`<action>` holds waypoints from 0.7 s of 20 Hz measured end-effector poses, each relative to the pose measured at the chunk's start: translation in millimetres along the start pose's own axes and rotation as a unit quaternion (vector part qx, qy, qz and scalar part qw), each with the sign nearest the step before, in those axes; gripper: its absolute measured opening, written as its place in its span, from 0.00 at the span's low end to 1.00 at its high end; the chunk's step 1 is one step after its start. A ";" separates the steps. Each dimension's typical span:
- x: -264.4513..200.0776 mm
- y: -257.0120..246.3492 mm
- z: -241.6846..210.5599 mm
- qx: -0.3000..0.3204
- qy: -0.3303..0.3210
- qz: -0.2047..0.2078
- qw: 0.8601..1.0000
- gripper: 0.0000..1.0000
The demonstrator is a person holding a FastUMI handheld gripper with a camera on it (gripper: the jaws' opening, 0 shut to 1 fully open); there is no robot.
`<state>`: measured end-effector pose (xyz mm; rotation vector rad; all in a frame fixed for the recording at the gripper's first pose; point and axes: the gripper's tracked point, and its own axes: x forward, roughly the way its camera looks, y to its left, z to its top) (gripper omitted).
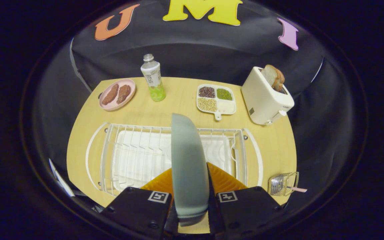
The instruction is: Take the plate from the dish rack, then take the spoon from the basket and place it into the plate.
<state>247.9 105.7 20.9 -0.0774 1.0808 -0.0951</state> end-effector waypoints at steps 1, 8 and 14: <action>-5.2 -0.4 0.8 0.001 -0.008 0.002 1.000 0.39; -56.0 -3.6 -28.3 0.026 -0.066 0.067 0.995 0.35; -85.7 -9.1 -108.6 0.074 -0.089 0.176 0.978 0.35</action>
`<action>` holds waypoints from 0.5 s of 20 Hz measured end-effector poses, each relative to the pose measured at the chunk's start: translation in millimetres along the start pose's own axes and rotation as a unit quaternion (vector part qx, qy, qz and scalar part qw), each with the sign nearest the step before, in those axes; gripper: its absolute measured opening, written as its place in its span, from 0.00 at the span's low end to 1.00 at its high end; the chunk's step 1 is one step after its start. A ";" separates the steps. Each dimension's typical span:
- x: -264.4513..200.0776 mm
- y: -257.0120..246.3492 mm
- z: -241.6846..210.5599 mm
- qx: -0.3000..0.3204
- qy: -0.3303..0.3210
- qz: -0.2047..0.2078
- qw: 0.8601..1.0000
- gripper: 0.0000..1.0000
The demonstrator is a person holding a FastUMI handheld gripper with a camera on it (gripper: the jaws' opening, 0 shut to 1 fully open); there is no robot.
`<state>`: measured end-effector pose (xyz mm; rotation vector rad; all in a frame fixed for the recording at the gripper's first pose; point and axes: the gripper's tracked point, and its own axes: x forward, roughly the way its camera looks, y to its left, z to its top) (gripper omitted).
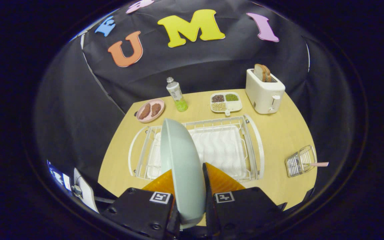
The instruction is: Take the plate from the dish rack, then take the spoon from the basket and place it into the plate.
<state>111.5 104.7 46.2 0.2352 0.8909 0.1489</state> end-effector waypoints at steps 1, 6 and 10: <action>-3.9 -6.3 -11.9 0.004 -0.004 0.007 1.000 0.35; -5.4 -40.3 -74.4 0.037 -0.029 0.030 0.998 0.35; 12.1 -71.3 -115.2 0.103 -0.049 0.054 0.992 0.35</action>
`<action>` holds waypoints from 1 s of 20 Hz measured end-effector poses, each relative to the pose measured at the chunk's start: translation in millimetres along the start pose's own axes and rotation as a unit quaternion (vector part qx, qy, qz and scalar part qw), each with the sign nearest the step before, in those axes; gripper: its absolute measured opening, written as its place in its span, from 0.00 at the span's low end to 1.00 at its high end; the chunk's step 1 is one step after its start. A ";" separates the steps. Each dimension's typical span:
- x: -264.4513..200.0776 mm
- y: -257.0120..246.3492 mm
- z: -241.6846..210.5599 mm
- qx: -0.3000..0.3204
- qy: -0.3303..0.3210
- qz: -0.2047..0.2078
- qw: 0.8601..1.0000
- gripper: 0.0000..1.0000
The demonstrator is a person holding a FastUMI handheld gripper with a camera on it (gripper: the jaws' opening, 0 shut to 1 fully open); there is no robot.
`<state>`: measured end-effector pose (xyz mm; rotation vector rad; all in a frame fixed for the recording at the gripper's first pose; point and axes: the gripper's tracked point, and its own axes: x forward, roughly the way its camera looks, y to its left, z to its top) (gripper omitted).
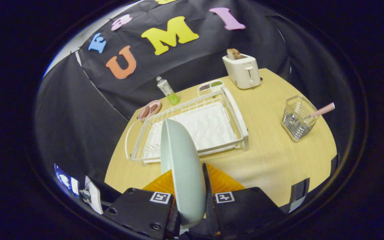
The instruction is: Take the plate from the dish rack, then take the spoon from the basket and place it into the plate.
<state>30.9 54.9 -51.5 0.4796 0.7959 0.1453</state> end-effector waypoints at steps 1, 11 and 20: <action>3.2 -8.6 -5.0 0.021 -0.004 0.004 1.000 0.35; 37.7 -60.2 -41.7 0.072 0.018 -0.015 0.997 0.35; 63.1 -65.3 -36.5 0.102 0.010 0.020 0.995 0.49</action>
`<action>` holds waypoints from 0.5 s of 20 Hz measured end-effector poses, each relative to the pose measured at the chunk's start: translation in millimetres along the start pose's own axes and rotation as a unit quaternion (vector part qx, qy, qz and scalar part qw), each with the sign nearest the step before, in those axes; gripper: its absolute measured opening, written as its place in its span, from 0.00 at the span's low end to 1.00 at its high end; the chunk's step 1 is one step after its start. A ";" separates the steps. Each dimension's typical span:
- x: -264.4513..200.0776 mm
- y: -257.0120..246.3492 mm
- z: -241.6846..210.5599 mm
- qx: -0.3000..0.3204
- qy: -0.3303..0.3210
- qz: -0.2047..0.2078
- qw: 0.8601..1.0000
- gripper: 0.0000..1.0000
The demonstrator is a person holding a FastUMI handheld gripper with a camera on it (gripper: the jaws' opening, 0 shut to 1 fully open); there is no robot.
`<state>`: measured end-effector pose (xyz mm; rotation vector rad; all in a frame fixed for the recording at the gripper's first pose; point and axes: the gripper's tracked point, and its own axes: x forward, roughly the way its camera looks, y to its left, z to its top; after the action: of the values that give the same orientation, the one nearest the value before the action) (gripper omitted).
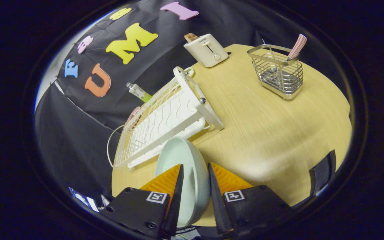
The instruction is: Take the plate from the dish rack, then take the spoon from the basket and place it into the plate.
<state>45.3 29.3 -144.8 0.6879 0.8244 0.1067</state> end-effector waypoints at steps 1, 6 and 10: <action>-1.3 0.9 -0.5 0.000 0.001 0.003 1.000 0.49; -11.0 0.9 17.6 -0.015 -0.039 0.007 0.999 0.52; -39.6 -3.6 42.7 -0.060 -0.106 -0.004 0.993 0.65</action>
<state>47.6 -9.4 -101.2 0.5715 0.6122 0.0731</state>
